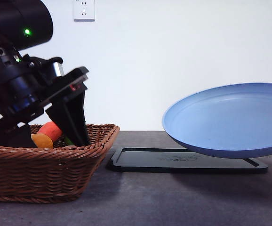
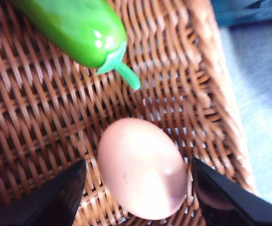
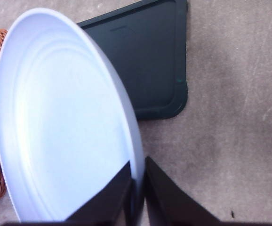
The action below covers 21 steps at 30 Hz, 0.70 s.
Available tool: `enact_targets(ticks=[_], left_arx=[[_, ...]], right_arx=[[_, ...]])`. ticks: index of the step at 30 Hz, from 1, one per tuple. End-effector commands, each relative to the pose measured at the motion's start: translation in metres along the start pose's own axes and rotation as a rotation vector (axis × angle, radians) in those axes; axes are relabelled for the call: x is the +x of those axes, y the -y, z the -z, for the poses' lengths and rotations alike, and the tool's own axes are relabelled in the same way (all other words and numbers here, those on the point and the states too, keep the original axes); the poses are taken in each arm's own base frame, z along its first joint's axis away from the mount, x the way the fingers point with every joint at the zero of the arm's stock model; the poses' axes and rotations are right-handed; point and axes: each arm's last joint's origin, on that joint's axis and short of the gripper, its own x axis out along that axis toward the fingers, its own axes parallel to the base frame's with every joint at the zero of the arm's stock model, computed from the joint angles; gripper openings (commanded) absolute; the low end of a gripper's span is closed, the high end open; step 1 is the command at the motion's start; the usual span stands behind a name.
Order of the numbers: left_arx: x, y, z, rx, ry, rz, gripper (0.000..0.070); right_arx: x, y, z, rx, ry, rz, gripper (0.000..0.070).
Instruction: Transfer egg from basket to plate and serve
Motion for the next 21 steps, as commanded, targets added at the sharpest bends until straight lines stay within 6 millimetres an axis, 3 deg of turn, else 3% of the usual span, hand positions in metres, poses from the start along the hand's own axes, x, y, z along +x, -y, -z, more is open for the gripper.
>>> enact_targets(ticks=[1, 13, 21], left_arx=[[0.0037, 0.0035, -0.0033, 0.018, -0.003, 0.005, 0.044], [0.0048, 0.0033, -0.003, 0.025, -0.008, 0.004, 0.0244], [0.0042, 0.0037, -0.0037, 0.035, -0.006, 0.005, 0.0232]], right_arx=[[-0.002, -0.003, -0.0048, 0.004, 0.019, -0.011, 0.0], [-0.002, -0.003, -0.0048, 0.003, 0.019, -0.011, 0.0], [-0.002, -0.003, -0.0048, 0.003, 0.019, -0.011, 0.0]])
